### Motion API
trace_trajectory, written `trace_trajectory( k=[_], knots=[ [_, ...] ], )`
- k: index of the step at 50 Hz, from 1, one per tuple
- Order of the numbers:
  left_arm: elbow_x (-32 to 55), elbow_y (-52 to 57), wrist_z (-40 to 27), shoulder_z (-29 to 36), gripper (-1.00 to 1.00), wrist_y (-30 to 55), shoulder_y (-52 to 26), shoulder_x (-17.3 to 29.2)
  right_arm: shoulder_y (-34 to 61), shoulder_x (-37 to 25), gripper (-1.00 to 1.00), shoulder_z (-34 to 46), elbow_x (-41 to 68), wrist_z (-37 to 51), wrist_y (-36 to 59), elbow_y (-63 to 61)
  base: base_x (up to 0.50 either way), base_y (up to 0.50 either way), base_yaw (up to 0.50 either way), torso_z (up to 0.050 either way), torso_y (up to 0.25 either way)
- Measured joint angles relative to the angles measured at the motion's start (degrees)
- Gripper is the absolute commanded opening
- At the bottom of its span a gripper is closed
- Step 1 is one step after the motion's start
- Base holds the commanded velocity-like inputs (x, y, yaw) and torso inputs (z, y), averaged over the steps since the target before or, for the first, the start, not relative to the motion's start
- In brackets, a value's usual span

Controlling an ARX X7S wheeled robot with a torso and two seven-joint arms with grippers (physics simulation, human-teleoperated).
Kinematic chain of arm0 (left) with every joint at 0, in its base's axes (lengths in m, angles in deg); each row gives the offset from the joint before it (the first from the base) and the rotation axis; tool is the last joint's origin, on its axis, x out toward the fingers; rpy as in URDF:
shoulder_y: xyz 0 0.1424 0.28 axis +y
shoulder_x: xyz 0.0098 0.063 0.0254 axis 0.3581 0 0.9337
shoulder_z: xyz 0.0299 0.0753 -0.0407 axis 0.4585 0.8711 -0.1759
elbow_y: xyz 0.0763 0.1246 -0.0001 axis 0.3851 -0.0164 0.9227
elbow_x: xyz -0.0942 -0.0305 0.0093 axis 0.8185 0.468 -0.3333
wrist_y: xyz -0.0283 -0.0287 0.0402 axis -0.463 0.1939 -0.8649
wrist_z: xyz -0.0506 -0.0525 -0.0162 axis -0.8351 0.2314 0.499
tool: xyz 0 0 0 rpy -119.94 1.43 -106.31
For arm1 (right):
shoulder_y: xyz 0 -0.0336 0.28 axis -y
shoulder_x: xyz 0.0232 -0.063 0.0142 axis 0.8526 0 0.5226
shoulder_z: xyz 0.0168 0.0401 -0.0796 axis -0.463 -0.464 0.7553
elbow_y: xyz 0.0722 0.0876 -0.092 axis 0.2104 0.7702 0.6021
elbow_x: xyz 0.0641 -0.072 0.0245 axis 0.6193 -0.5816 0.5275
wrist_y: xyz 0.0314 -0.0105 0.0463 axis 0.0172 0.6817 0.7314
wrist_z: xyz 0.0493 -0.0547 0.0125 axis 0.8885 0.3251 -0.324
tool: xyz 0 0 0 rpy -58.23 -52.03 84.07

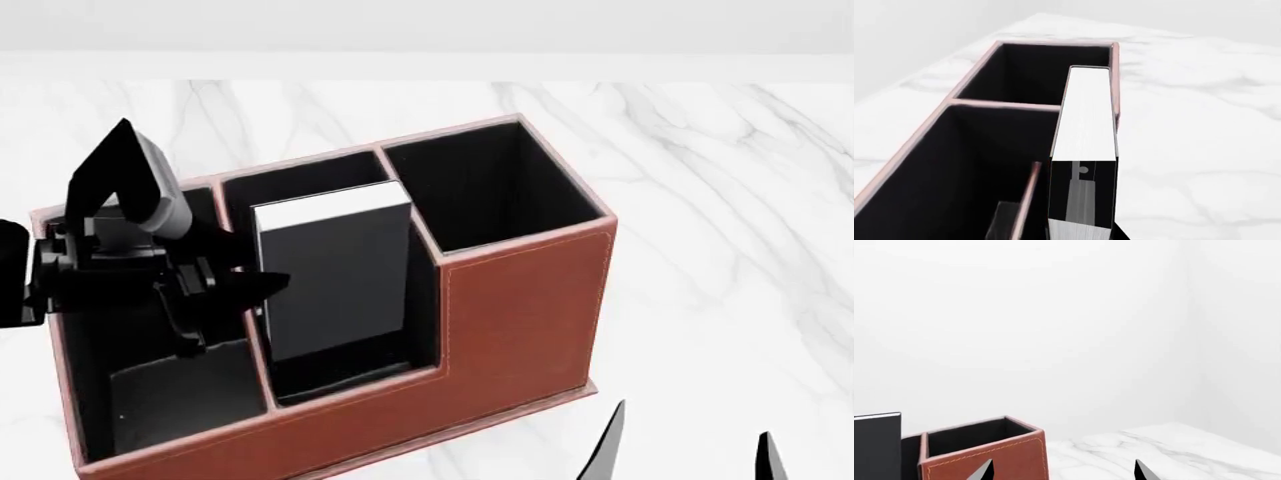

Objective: Pick up the book and place it in the back compartment of the caddy.

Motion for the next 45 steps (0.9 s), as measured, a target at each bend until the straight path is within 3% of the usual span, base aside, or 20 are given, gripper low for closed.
trace_trajectory(
  k=[17, 35, 45],
  knots=[
    [-1.4, -11.5, 3.4, 1.3, -1.0, -4.9, -2.3, -4.0, 0.0, -0.1, 1.0, 0.1, 0.0, 0.2, 0.0, 0.0, 0.0, 0.0, 0.0, 0.0, 0.001],
    [-0.3, 4.0, -2.0, 1.0, -1.0, -0.4, 1.6, 0.8, 0.1, -0.2, 1.0, 0.2, 0.1, 0.3, 0.0, 0.2, 0.0, 0.0, 0.0, 0.001, 0.002],
    [-0.5, 6.4, -3.5, 0.4, -1.0, -0.7, 2.6, 1.3, 0.1, -0.3, 1.0, 0.3, 0.2, 0.4, -0.1, 0.2, 0.0, 0.0, 0.0, 0.0, 0.001]
  ],
)
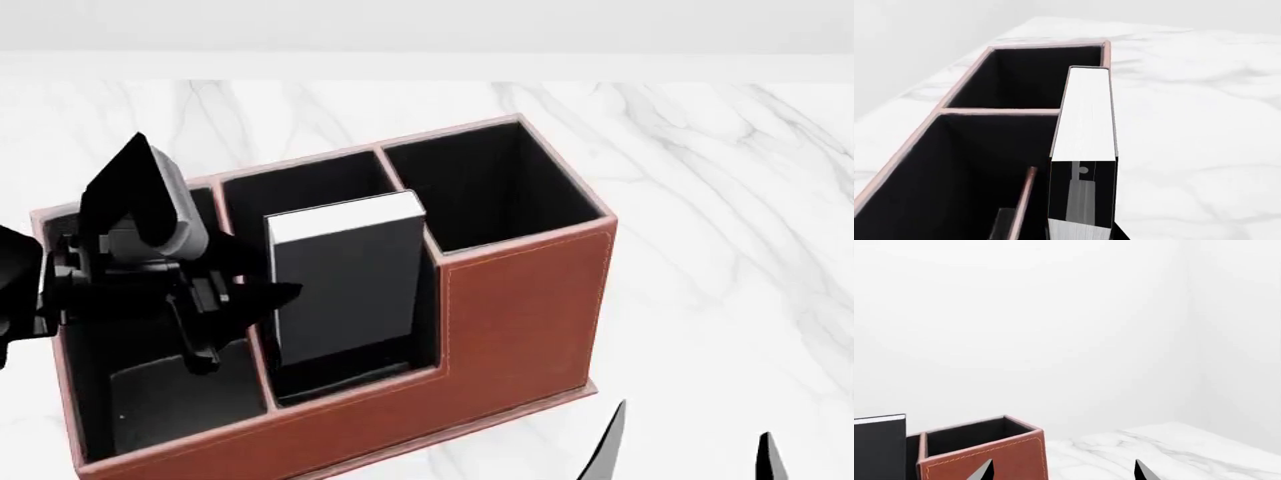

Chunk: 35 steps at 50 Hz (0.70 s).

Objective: Pick up the book and place it in the back compartment of the caddy.

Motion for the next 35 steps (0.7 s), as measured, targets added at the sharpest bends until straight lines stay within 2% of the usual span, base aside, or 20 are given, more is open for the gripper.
trace_trajectory(
  k=[5, 6, 23, 35],
  knots=[
    [-0.3, -0.9, -0.1, 0.0, -1.0, -0.5, 0.0, -0.4, 0.0, 0.0, 1.0, 0.0, 0.0, 0.0, 0.0, 0.0, 0.0, 0.0, 0.0, 0.0, 0.0],
    [-0.4, -1.2, -0.1, 0.0, 1.0, -0.5, 0.0, -0.5, 0.0, -0.1, 1.0, 0.0, 0.0, 0.0, 0.0, 0.0, 0.0, 0.0, 0.0, 0.0, 0.01],
    [0.6, -2.7, -0.9, -2.1, 1.0, -0.2, -0.9, -1.5, 0.0, -0.1, 1.0, 0.2, 0.1, 0.2, 0.0, -0.1, 0.0, 0.0, 0.0, 0.0, 0.0],
    [1.3, 0.3, -2.0, -2.5, 1.0, 1.1, -0.4, -0.4, 0.1, -0.1, 1.0, 0.5, 0.0, 0.2, 0.0, 0.1, 0.0, 0.0, 0.0, 0.0, 0.0]
  ],
)
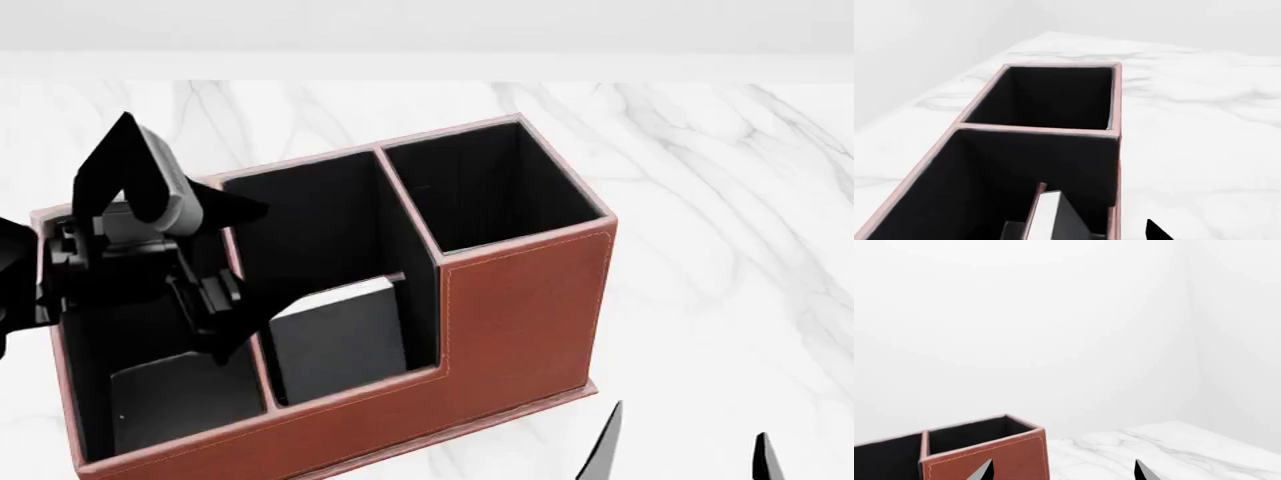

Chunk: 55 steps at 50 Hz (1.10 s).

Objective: Pick up the book and place it in the back compartment of the caddy.

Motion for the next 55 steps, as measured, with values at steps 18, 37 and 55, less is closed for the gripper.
trace_trajectory(
  k=[18, 37, 55],
  knots=[
    [6.1, 20.3, -2.2, -1.2, 1.0, 8.4, 4.6, 9.8, 3.3, 1.6, 1.0, 3.1, -2.5, -1.1, 2.2, 2.9, 0.0, 0.0, 0.0, 0.0, 0.0],
    [15.7, 47.0, -5.0, -3.8, 1.0, 20.4, 3.8, 22.2, 7.7, -0.4, 1.0, 2.6, -4.4, 1.1, 12.4, -8.5, 0.0, 0.0, 0.0, 0.0, 0.0],
    [24.8, 64.6, -11.4, -11.0, 1.0, 25.0, 0.1, 30.5, 11.0, -2.5, 1.0, 0.7, -3.8, 3.4, 21.2, -22.6, 0.0, 0.0, 0.0, 0.0, 0.0]
  ],
)
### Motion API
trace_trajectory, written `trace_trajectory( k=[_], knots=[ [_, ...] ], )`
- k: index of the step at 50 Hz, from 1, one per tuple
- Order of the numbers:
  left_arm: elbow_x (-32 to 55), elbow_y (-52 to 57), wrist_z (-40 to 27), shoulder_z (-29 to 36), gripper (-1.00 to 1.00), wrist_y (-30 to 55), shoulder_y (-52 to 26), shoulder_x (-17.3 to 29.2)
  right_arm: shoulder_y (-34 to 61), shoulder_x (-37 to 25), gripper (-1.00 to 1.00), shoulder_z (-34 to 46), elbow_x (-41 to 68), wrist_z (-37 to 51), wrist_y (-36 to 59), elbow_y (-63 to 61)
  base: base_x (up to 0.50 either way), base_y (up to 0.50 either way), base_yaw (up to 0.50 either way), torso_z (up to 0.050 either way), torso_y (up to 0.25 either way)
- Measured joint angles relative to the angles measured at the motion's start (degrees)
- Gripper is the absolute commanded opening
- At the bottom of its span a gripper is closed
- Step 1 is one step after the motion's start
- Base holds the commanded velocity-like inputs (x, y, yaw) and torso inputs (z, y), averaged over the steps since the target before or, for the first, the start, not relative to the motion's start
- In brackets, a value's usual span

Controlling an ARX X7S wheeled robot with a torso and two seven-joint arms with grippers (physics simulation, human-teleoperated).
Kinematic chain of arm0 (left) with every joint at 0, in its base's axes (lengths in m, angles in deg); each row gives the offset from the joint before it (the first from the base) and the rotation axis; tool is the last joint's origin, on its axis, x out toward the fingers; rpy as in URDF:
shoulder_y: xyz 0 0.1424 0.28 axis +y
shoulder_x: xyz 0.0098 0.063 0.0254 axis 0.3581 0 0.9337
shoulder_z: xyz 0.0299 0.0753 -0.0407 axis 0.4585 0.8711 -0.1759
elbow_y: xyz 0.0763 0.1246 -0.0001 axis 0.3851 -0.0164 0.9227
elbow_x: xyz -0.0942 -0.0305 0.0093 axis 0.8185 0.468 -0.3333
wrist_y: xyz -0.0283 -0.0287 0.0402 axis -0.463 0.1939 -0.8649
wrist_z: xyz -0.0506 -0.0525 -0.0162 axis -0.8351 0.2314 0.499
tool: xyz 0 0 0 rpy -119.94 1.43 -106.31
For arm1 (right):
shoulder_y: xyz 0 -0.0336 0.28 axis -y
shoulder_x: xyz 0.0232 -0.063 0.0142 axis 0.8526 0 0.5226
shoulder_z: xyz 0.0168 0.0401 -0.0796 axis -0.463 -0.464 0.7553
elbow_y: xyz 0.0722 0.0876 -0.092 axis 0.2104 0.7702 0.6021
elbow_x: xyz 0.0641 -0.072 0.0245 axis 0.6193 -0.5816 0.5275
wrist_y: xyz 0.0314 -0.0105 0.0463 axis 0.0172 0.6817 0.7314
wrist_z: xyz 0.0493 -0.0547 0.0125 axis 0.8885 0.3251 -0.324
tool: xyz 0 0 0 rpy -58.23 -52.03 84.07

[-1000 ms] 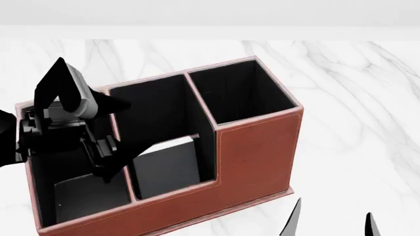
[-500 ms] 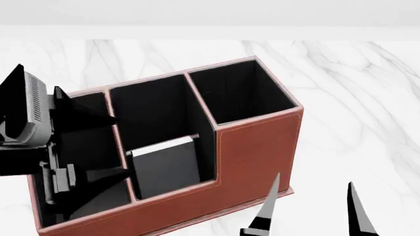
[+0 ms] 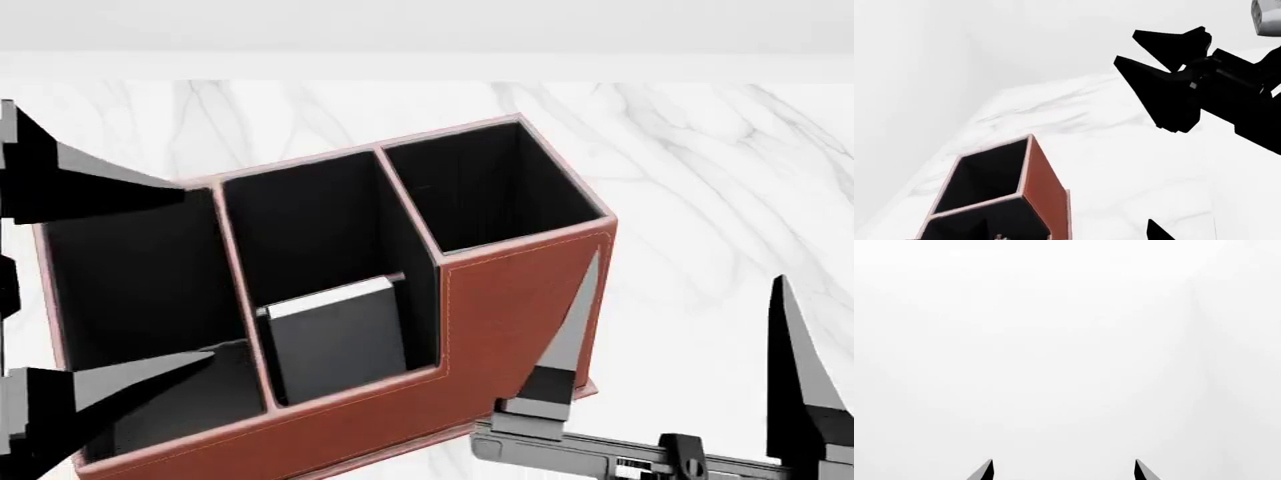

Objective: Pick up the book and place it in the back compartment of the caddy.

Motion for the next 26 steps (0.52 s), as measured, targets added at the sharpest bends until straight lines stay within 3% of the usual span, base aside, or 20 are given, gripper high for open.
trace_trajectory(
  k=[26],
  knots=[
    [5.5, 8.2, -4.5, -4.9, 1.0, 1.8, -3.7, 3.3, 5.0, -1.0, 1.0, -0.8, -0.7, 2.1, 8.3, -12.2, 0.0, 0.0, 0.0, 0.0, 0.0]
  ],
)
